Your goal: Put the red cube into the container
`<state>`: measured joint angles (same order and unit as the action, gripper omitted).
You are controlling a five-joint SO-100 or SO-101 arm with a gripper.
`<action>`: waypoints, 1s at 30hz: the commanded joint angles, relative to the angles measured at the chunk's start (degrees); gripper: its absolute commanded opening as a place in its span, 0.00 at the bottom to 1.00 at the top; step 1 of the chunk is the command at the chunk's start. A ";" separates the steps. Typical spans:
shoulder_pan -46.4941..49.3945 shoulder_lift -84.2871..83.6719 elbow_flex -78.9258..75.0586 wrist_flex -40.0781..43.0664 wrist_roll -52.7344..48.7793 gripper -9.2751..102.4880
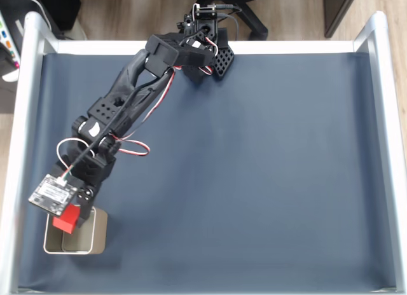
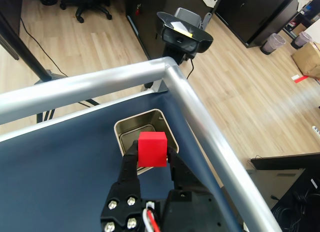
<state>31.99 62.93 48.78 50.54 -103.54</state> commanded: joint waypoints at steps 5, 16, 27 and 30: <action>0.62 -2.02 -6.24 -3.34 2.72 0.09; 0.09 -4.22 -6.86 -5.01 3.96 0.09; -0.79 -4.22 -6.59 -5.10 6.68 0.18; -0.88 -4.22 -6.59 -5.45 6.77 0.22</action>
<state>31.99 57.66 45.70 45.97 -97.21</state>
